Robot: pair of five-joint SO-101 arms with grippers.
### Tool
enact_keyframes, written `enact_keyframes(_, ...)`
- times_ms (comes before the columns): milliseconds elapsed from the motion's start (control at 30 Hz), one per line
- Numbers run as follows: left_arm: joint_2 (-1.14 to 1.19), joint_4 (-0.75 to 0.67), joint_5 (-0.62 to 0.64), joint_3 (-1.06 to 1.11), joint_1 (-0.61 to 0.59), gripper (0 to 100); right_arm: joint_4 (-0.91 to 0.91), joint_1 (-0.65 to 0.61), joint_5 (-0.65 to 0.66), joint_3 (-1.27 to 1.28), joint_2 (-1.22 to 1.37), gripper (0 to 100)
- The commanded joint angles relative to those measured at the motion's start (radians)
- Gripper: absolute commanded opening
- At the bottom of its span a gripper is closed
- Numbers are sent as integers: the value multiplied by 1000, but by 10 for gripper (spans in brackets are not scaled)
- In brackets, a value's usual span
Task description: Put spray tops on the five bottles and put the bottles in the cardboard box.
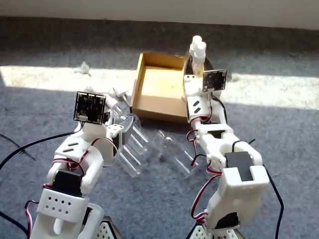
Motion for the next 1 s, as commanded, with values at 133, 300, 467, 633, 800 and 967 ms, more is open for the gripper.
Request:
enact_keyframes(133,-10,-15,-5,-7,-5,210,-22,10,-6,-42,-15,112)
enact_keyframes(300,-10,-15,-5,-7,-5,210,-22,8,-3,-42,-16,112)
enact_keyframes(467,-10,-15,-5,-7,-5,210,-22,7,-2,-42,-18,115)
enact_keyframes(633,-10,-17,-5,-7,-5,210,-22,7,-2,-42,-18,116)
enact_keyframes(800,-10,-17,-5,-7,-5,210,-22,7,0,-42,-19,117)
enact_keyframes(967,-10,-18,-5,-7,-5,210,-22,7,5,-42,-19,117)
